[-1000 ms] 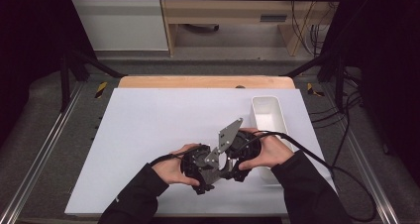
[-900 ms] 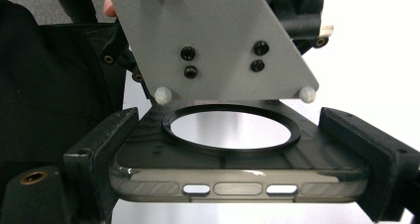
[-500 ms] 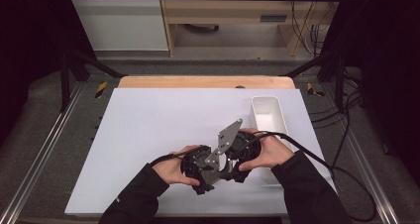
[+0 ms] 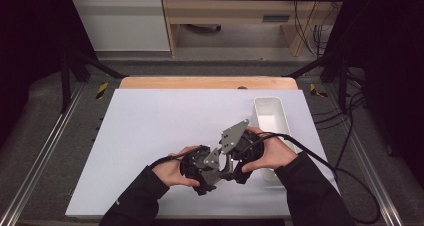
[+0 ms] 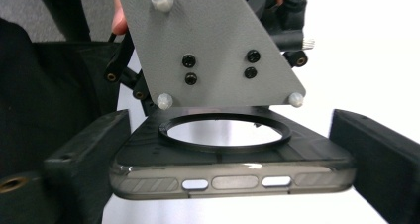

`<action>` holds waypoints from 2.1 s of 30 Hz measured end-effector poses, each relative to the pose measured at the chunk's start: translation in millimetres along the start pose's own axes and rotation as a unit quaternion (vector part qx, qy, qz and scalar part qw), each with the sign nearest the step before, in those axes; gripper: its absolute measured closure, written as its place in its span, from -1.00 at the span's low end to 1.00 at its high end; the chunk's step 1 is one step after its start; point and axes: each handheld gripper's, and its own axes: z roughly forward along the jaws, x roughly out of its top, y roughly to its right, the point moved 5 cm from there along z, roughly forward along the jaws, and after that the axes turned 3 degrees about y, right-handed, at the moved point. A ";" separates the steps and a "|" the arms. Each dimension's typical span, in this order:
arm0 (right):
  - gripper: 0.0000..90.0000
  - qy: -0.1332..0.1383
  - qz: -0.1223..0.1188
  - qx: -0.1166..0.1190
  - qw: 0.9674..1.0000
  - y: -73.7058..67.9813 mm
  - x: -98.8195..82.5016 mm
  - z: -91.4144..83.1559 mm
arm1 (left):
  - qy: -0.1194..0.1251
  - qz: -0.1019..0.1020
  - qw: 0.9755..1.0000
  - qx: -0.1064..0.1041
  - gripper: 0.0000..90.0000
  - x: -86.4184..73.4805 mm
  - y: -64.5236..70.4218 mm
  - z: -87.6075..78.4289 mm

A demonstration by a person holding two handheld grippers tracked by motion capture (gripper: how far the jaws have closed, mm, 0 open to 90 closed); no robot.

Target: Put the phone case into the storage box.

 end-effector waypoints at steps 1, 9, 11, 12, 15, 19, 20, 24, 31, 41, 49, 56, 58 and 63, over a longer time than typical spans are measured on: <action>-0.92 0.004 0.000 -0.002 1.000 0.2 0.1 -0.7 | 0.002 -0.004 1.000 -0.003 -0.74 -0.3 0.0 -0.5; -0.95 0.043 0.013 -0.028 0.999 0.9 -2.9 -13.1 | 0.014 -0.013 1.000 -0.001 -0.74 -4.8 -0.9 -4.4; -0.95 0.053 0.017 -0.029 0.998 1.0 -4.9 -16.4 | 0.018 -0.016 1.000 -0.001 -0.74 -5.8 -1.3 -5.9; -0.95 0.059 0.018 -0.030 0.998 1.1 -6.0 -17.9 | 0.021 -0.017 1.000 0.001 -0.74 -6.2 -1.6 -6.6; -0.95 0.074 0.024 -0.029 0.997 0.2 -10.2 -21.2 | 0.031 -0.021 0.999 0.002 -0.74 -7.8 -2.2 -8.1; -0.95 0.086 0.032 -0.028 0.995 -1.4 -16.9 -22.3 | 0.044 -0.029 0.999 0.000 -0.74 -10.1 -2.4 -9.3; -0.95 0.088 0.034 -0.029 0.995 -2.0 -18.7 -22.0 | 0.050 -0.032 0.998 0.001 -0.74 -10.5 -2.4 -9.5; -0.95 0.100 0.044 -0.028 0.994 -3.0 -25.2 -20.2 | 0.066 -0.039 0.997 -0.001 -0.74 -12.8 -2.6 -10.8; -0.94 0.126 0.063 -0.029 0.990 -4.2 -36.1 -15.8 | 0.081 -0.046 0.996 -0.009 -0.75 -17.2 0.1 -8.2; -0.95 0.165 0.082 -0.035 0.982 -8.8 -46.4 -8.2 | 0.100 -0.052 0.994 -0.009 -0.75 -20.2 2.2 -5.9; -0.94 0.192 0.093 -0.034 0.976 -12.6 -49.0 -1.7 | 0.114 -0.056 0.992 -0.013 -0.74 -20.2 4.5 -4.2; -0.94 0.190 0.098 -0.029 0.977 -15.2 -51.9 7.2 | 0.120 -0.058 0.991 -0.016 -0.74 -18.8 5.5 -3.0; -0.94 0.195 0.101 -0.027 0.975 -15.4 -51.0 7.3 | 0.120 -0.056 0.991 -0.014 -0.75 -18.5 5.8 -3.0; -0.93 0.204 0.104 -0.024 0.973 -15.7 -48.7 9.0 | 0.128 -0.058 0.990 -0.018 -0.74 -17.1 6.1 -3.3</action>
